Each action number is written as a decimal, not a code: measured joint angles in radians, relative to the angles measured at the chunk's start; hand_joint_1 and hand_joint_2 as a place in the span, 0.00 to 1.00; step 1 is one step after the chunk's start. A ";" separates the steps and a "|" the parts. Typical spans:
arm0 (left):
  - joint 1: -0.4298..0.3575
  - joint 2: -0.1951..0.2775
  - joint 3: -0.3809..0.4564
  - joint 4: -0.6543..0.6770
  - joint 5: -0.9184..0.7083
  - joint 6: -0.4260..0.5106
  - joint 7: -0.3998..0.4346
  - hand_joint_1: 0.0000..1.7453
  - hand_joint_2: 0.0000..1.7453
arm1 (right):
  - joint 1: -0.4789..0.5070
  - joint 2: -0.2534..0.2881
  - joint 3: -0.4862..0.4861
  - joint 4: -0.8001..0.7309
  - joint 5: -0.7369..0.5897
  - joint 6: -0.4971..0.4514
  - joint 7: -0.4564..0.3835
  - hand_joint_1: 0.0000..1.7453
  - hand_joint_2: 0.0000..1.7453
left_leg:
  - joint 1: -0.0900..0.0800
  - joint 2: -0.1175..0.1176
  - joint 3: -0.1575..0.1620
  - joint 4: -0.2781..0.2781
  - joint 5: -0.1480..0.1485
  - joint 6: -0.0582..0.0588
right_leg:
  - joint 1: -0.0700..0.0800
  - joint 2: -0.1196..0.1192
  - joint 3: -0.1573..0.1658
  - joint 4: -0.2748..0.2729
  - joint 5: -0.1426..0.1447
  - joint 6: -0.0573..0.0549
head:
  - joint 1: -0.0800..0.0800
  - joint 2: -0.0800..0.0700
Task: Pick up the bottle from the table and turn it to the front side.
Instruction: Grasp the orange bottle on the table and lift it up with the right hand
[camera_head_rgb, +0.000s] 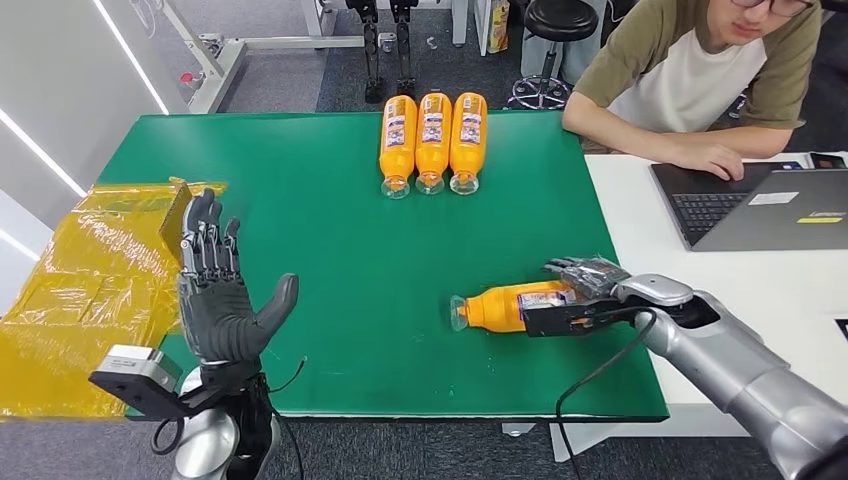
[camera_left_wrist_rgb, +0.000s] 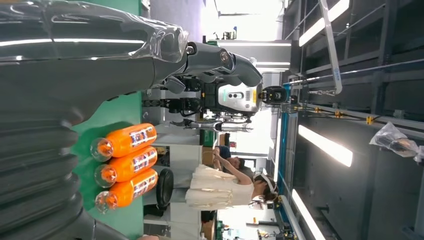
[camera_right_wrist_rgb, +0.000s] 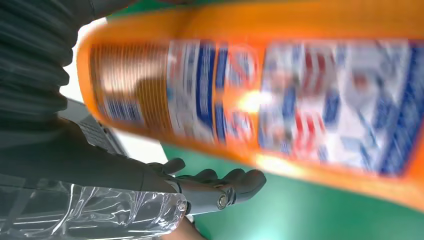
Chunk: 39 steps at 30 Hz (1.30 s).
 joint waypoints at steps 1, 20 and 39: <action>0.000 0.000 0.000 0.004 0.002 0.003 -0.002 0.00 1.00 | 0.002 0.001 0.004 0.013 0.006 -0.005 0.000 0.00 1.00 | 0.000 0.000 0.000 0.000 0.000 0.000 | 0.000 0.000 0.000 0.000 0.000 0.000 | 0.000 0.000; -0.008 -0.008 0.000 0.037 0.018 0.012 -0.006 0.00 1.00 | 0.038 0.013 0.003 0.091 0.107 -0.090 0.023 1.00 1.00 | 0.000 0.001 0.001 0.000 0.000 0.000 | 0.000 0.001 0.001 0.000 0.000 0.000 | 0.000 0.000; 0.002 -0.008 0.000 0.037 0.010 0.023 -0.006 0.00 1.00 | 0.126 0.078 -0.103 0.082 0.149 -0.309 0.001 1.00 1.00 | 0.001 0.001 0.001 0.000 0.001 0.000 | 0.001 0.001 0.001 0.001 0.001 0.000 | 0.000 0.000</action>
